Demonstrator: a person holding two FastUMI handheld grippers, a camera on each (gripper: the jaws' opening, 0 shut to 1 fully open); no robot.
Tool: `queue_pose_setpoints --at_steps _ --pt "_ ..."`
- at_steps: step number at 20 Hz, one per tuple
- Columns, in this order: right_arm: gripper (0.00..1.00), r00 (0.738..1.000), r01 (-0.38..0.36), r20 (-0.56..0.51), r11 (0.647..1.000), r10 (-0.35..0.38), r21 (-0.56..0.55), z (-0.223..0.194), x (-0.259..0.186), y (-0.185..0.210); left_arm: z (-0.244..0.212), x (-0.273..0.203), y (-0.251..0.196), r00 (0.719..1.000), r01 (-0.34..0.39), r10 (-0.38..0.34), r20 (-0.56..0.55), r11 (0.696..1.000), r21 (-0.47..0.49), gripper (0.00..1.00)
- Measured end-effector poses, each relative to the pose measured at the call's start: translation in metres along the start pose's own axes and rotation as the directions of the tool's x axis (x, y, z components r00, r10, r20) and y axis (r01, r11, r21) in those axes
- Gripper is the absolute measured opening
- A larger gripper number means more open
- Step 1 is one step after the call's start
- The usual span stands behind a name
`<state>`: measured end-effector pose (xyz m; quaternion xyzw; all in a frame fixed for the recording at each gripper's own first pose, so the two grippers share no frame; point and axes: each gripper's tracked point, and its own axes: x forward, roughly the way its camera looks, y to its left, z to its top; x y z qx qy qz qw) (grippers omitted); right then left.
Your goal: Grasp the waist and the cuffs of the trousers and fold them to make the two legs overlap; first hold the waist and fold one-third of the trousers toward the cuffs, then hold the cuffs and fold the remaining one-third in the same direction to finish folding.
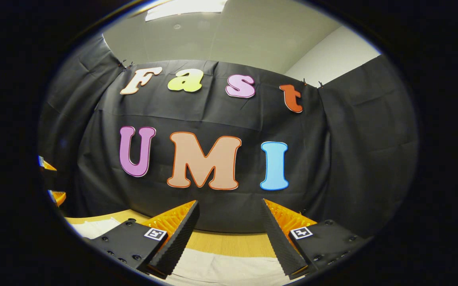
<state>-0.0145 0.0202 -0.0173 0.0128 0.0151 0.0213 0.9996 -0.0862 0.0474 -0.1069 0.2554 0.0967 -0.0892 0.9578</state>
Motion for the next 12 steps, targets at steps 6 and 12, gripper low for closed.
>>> queue_pose_setpoints --at_steps 6,12 --pt "0.97 1.0 -0.001 -0.028 1.0 0.001 0.007 -0.015 -0.005 0.0 -0.091 -0.026 -0.047 0.973 0.18 -0.152 -0.174 0.97 0.162 0.96" --pt "0.98 0.998 0.013 -0.064 1.0 -0.013 -0.011 -0.029 -0.01 -0.008 -0.161 -0.045 -0.083 0.906 0.371 -0.277 -0.322 0.884 0.284 0.96"
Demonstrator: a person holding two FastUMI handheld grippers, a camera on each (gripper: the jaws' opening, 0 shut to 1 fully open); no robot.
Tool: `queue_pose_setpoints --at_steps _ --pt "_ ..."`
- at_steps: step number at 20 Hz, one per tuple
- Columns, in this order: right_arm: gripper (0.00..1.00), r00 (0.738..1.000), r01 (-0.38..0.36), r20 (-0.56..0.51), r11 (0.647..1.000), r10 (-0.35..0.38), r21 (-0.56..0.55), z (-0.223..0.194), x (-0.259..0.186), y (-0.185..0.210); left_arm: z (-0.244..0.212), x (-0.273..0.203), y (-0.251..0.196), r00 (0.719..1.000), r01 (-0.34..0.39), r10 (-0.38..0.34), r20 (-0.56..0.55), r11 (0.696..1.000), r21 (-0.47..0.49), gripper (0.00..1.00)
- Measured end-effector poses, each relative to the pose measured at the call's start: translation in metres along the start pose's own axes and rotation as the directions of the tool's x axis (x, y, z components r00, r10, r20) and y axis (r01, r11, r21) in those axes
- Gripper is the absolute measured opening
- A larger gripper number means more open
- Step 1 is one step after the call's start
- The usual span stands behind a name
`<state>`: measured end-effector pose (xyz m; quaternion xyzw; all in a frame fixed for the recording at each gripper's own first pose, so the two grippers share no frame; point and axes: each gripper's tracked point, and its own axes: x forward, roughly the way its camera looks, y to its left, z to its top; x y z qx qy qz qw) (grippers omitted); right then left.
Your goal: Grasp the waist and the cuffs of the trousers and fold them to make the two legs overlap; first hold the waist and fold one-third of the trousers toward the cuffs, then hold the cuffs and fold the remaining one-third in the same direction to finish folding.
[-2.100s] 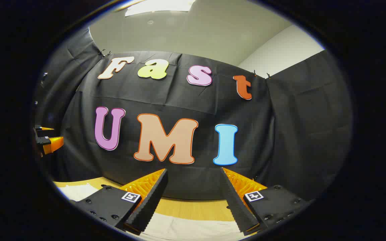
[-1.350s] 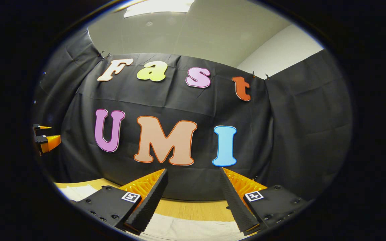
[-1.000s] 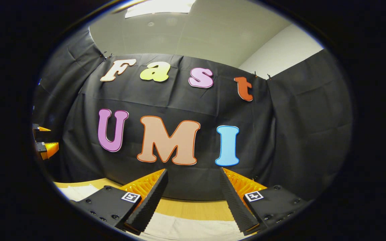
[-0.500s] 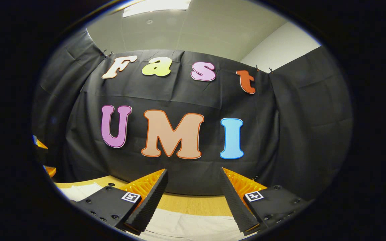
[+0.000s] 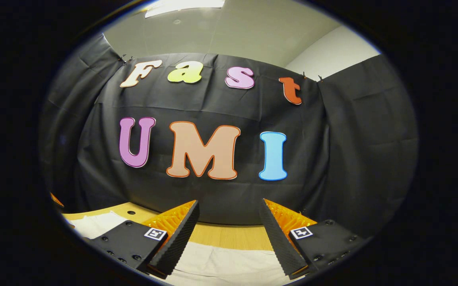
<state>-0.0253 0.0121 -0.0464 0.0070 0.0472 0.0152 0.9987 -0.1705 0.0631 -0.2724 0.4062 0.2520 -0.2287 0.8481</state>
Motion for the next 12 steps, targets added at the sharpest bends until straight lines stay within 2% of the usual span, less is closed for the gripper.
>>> queue_pose_setpoints --at_steps 3,6,12 --pt "0.97 1.0 0.005 -0.025 1.0 -0.006 -0.013 -0.01 -0.004 -0.005 -0.033 0.005 -0.024 0.994 0.091 -0.085 -0.062 0.991 0.103 0.97" --pt "0.97 0.999 0.018 -0.029 0.999 -0.018 -0.028 -0.014 -0.006 -0.012 -0.063 0.004 -0.044 0.979 0.183 -0.16 -0.129 0.964 0.193 0.97" --pt "0.97 0.997 0.05 -0.05 0.998 -0.052 -0.039 -0.024 -0.006 -0.029 -0.094 0.003 -0.073 0.94 0.321 -0.27 -0.21 0.906 0.274 0.97"
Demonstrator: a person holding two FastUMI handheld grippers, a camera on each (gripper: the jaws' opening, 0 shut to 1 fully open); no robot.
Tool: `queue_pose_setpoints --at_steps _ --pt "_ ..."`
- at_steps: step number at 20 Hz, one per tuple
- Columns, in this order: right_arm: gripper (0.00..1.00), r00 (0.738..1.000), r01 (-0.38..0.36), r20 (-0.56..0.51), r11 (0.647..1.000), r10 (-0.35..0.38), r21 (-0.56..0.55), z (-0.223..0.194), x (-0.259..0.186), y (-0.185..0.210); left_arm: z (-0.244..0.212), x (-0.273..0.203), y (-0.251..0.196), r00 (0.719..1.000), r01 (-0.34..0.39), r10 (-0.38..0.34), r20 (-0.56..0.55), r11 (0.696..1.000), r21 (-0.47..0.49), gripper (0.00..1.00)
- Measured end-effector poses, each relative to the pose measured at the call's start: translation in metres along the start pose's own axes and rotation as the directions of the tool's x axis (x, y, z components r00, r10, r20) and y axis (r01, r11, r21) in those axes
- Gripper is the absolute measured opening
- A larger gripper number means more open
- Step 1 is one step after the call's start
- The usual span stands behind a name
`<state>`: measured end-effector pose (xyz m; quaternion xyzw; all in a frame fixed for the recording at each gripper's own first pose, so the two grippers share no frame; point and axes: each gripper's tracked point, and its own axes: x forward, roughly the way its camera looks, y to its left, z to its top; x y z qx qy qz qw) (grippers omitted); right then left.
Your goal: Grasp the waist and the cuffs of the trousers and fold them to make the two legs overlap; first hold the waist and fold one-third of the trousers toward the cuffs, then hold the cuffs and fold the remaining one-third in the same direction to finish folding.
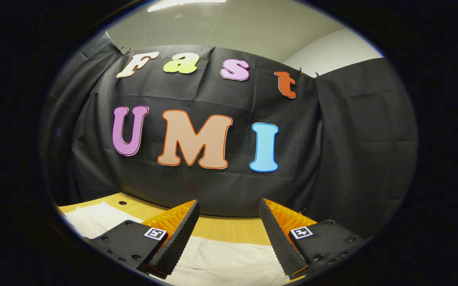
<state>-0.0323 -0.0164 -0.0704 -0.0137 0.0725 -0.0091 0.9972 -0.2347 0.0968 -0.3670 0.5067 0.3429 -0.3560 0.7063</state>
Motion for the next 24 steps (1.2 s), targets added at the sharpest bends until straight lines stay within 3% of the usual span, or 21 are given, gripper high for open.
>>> queue_pose_setpoints --at_steps 7,9,10,11,17,20,24 --pt "0.97 1.0 0.013 -0.01 1.0 -0.013 -0.023 -0.007 0.004 -0.01 0.004 0.026 0.011 1.0 0.015 -0.015 -0.004 0.996 0.09 0.88" --pt "0.97 1.0 0.013 -0.013 0.999 -0.014 -0.041 -0.01 0.003 -0.013 0.006 0.032 0.009 1.0 0.019 -0.018 -0.014 0.993 0.116 0.75" --pt "0.97 1.0 0.012 -0.012 0.999 -0.013 -0.053 -0.01 0.003 -0.014 0.006 0.035 0.01 1.0 0.012 -0.009 -0.018 0.99 0.141 0.58" --pt "0.97 1.0 0.007 -0.01 0.998 -0.007 -0.066 -0.01 0.003 -0.013 0.006 0.038 0.011 1.0 0.004 0.0 -0.024 0.987 0.16 0.51" --pt "0.97 0.997 -0.047 -0.063 0.98 0.036 -0.192 -0.035 0.0 -0.015 0.007 0.046 0.004 0.998 0.045 -0.039 -0.047 0.99 0.132 0.04" --pt "0.97 0.994 -0.08 -0.094 0.96 0.057 -0.268 -0.05 -0.007 -0.021 0.006 0.046 0.003 0.999 0.025 -0.019 -0.049 0.989 0.147 0.0" --pt "0.97 0.987 -0.119 -0.146 0.898 0.061 -0.425 -0.08 -0.022 -0.037 0.006 0.045 0.002 0.997 0.038 -0.032 -0.065 0.994 0.098 0.0"
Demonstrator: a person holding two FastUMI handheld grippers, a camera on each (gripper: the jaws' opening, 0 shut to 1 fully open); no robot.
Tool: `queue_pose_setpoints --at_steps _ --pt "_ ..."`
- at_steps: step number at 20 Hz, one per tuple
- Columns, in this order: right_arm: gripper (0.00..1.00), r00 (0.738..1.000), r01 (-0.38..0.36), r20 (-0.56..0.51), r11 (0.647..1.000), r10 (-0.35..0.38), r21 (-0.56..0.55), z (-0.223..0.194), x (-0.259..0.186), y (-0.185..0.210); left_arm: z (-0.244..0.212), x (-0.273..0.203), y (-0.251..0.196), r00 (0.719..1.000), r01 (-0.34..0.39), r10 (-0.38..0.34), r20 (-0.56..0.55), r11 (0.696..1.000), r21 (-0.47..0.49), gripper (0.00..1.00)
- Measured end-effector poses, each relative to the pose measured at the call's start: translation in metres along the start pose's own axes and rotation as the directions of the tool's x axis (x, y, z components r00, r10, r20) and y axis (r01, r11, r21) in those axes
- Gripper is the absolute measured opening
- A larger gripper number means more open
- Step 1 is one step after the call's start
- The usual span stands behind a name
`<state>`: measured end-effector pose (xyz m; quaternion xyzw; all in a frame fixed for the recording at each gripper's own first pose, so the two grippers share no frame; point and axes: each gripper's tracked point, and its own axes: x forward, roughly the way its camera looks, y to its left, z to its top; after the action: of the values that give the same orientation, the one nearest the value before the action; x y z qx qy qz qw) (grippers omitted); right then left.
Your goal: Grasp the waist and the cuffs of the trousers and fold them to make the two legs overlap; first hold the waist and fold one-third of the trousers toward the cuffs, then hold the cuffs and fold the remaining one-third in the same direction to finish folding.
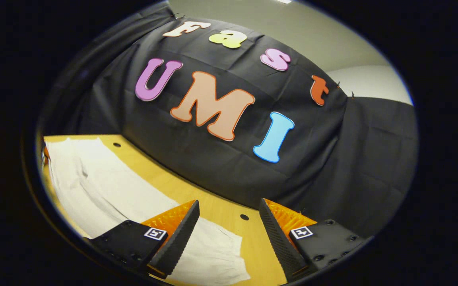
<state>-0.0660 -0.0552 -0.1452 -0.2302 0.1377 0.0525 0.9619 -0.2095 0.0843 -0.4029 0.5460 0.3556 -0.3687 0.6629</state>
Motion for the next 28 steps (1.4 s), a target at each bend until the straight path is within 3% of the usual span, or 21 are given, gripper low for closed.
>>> queue_pose_setpoints --at_steps 5,10,13,20,24,28 --pt "0.97 0.994 -0.088 -0.089 0.972 0.07 -0.219 -0.06 -0.021 0.007 0.0 0.0 -0.001 1.0 -0.021 0.021 -0.008 0.999 0.035 0.0" --pt "0.97 0.967 -0.221 -0.204 0.903 0.153 -0.369 -0.126 -0.032 0.023 0.0 0.001 -0.001 0.999 -0.033 0.033 -0.017 0.999 0.017 0.0" --pt "0.97 0.939 -0.316 -0.271 0.836 0.21 -0.448 -0.158 -0.034 0.036 0.0 0.002 -0.002 0.999 -0.047 0.047 -0.021 0.998 0.03 0.0" --pt "0.97 0.86 -0.483 -0.43 0.711 0.275 -0.511 -0.246 -0.06 0.04 0.0 0.002 -0.002 0.997 -0.068 0.069 -0.031 0.997 0.03 0.0" --pt "0.97 0.821 -0.541 -0.496 0.66 0.283 -0.521 -0.279 -0.061 0.039 0.0 0.002 -0.002 0.996 -0.073 0.075 -0.041 0.997 0.034 0.0" --pt "0.88 0.822 -0.555 -0.482 0.609 0.302 -0.566 -0.28 -0.049 0.048 -0.001 0.002 -0.002 0.996 -0.074 0.076 -0.05 0.997 0.034 0.0"
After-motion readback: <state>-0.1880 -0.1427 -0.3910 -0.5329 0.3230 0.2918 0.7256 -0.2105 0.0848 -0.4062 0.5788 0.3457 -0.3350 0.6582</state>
